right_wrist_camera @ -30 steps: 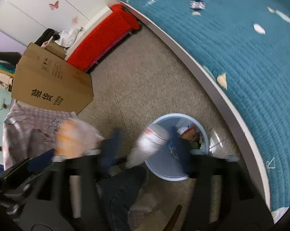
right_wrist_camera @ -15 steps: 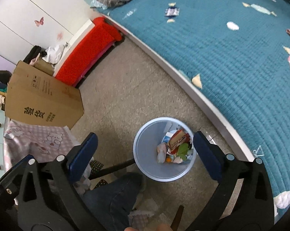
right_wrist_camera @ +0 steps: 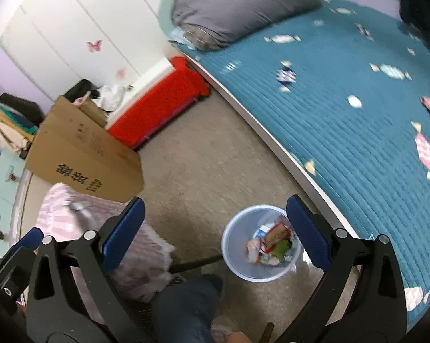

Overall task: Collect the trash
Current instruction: 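Move both tools back over the table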

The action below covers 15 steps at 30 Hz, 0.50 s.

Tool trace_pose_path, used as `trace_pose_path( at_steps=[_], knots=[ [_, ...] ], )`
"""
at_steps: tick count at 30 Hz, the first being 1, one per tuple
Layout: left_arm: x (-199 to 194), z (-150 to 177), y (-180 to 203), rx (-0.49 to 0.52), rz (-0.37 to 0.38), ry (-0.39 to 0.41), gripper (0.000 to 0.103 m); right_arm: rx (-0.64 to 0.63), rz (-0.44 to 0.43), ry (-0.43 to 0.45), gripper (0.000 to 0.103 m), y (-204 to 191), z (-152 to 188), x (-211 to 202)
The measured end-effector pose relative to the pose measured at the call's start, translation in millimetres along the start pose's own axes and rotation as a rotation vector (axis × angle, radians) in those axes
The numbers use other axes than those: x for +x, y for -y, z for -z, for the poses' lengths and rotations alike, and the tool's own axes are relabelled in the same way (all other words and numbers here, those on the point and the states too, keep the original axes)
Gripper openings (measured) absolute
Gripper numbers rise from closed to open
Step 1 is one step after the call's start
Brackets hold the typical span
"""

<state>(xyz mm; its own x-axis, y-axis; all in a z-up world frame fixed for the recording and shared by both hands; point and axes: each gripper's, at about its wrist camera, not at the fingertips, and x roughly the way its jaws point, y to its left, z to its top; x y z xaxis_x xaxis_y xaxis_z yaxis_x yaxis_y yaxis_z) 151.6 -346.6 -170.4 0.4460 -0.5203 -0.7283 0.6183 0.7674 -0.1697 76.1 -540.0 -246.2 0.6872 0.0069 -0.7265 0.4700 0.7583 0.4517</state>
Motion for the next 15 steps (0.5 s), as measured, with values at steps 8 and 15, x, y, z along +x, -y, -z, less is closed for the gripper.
trace_pose_path(
  at_steps=[8, 15],
  knots=[
    [-79.7, 5.9, -50.7, -0.038, -0.067, 0.143, 0.093, -0.143, -0.067, 0.051, 0.097, -92.8, 4.0, -34.6],
    [-134.5, 20.6, -112.1, -0.107, -0.147, 0.221, 0.093, -0.264, -0.123, 0.062, 0.097, -173.9, 18.6, -47.4]
  ],
)
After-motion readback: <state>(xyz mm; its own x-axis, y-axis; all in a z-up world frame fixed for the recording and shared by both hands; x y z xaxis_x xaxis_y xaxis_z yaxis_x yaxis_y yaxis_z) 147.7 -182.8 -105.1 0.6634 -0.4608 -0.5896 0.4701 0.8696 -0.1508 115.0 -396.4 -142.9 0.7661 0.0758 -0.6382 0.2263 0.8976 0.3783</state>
